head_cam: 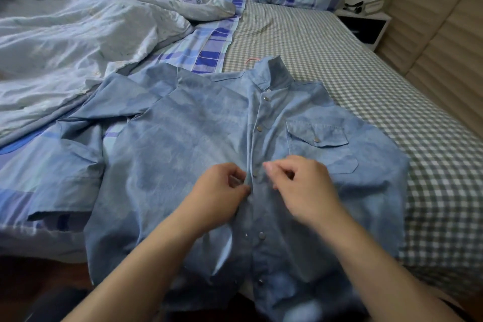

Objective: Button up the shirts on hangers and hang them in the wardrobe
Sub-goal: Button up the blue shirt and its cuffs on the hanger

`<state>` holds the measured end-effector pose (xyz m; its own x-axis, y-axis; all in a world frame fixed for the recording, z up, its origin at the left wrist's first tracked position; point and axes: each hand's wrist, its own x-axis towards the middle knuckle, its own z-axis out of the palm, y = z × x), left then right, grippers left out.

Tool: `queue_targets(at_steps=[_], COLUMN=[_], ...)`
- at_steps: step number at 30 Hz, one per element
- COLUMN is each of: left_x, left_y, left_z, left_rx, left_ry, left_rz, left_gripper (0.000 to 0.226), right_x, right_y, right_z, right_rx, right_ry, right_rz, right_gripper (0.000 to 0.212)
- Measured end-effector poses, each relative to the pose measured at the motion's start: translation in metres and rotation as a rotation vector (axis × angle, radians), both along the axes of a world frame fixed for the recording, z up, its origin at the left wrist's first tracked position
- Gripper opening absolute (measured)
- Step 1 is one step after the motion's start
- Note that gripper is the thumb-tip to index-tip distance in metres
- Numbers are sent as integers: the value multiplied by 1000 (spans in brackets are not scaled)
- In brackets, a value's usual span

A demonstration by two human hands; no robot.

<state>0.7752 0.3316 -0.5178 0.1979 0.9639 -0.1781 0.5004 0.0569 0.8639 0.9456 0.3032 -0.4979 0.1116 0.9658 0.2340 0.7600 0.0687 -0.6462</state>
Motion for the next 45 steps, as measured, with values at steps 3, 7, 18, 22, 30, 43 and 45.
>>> queue_targets(at_steps=[3, 7, 18, 22, 30, 43, 45], left_x=[-8, -4, -3, 0, -6, 2, 2], left_y=[6, 11, -24, -66, -95, -109, -107], left_z=[5, 8, -1, -24, -62, -55, -54], left_rx=[32, 52, 90, 278, 490, 367, 421], left_ry=[168, 349, 612, 815, 683, 583, 546], left_rz=[-136, -224, -226, -153, -20, 126, 121], left_gripper=[25, 35, 43, 46, 28, 41, 30], right_x=[28, 71, 27, -26, -49, -51, -48], right_y=[23, 87, -15, -95, -100, -119, -119], right_z=[28, 23, -14, -43, -110, -65, -61], right_rx=[109, -212, 313, -6, -12, 44, 44], right_ry=[33, -308, -319, -192, -240, 495, 494], right_rz=[-128, -97, -96, 3, -183, -307, -254], right_gripper=[17, 30, 15, 24, 43, 17, 10])
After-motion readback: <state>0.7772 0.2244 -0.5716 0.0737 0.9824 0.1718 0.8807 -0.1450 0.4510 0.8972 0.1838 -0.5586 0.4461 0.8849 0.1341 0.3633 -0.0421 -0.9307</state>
